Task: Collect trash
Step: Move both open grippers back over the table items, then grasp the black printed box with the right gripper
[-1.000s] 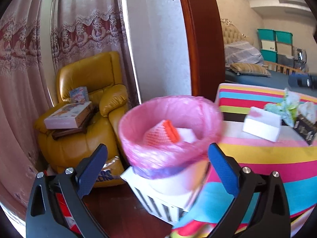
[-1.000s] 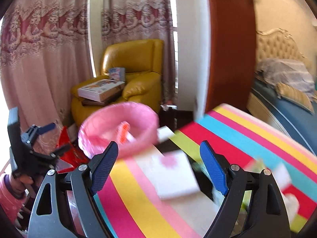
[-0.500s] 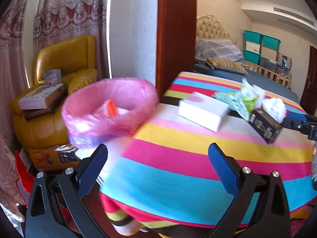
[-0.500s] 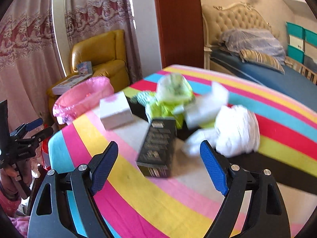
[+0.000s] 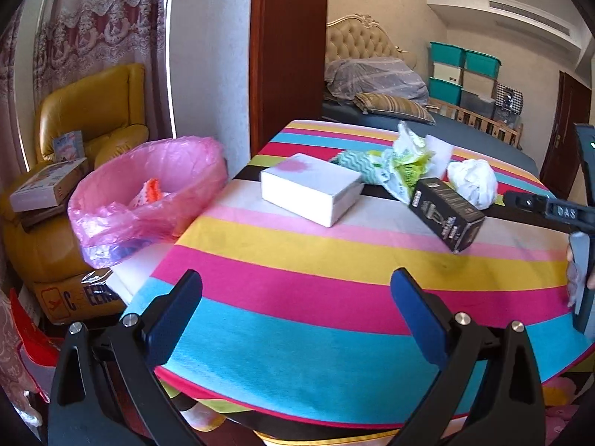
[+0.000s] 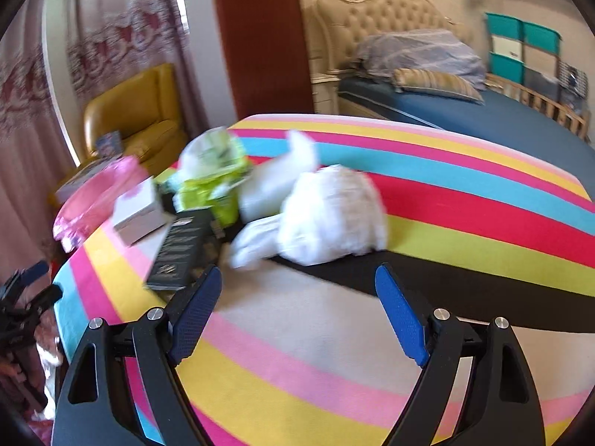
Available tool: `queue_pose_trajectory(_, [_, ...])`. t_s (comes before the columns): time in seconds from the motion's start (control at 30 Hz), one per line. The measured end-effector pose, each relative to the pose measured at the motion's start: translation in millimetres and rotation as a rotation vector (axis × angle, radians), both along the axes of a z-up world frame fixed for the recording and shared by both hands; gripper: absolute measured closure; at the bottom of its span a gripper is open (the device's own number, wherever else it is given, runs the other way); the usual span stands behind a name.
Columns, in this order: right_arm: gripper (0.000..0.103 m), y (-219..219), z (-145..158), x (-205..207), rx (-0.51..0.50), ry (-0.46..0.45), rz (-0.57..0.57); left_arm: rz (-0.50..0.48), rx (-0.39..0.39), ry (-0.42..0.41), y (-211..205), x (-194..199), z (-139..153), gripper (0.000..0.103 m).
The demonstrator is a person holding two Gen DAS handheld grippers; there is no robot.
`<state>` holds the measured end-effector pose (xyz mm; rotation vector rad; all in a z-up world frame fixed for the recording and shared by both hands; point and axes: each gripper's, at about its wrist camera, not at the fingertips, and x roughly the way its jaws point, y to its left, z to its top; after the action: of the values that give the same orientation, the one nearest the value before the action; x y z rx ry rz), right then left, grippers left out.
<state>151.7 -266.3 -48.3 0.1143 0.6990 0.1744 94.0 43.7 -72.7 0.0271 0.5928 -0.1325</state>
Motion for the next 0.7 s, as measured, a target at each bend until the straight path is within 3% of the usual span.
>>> queue_pose_trajectory(0.27, [0.023,5,8,3,0.034,-0.020,0.018,-0.060,0.060,0.001,-27,2,-3,0.005])
queue_pose_trajectory(0.57, [0.023,64,3,-5,0.010,0.006,0.180,0.022,0.064,0.004,-9,9,-3,0.005])
queue_pose_trajectory(0.7, [0.023,92,2,-2,-0.045,0.016,0.247,0.055,0.069,-0.004,3,9,0,0.005])
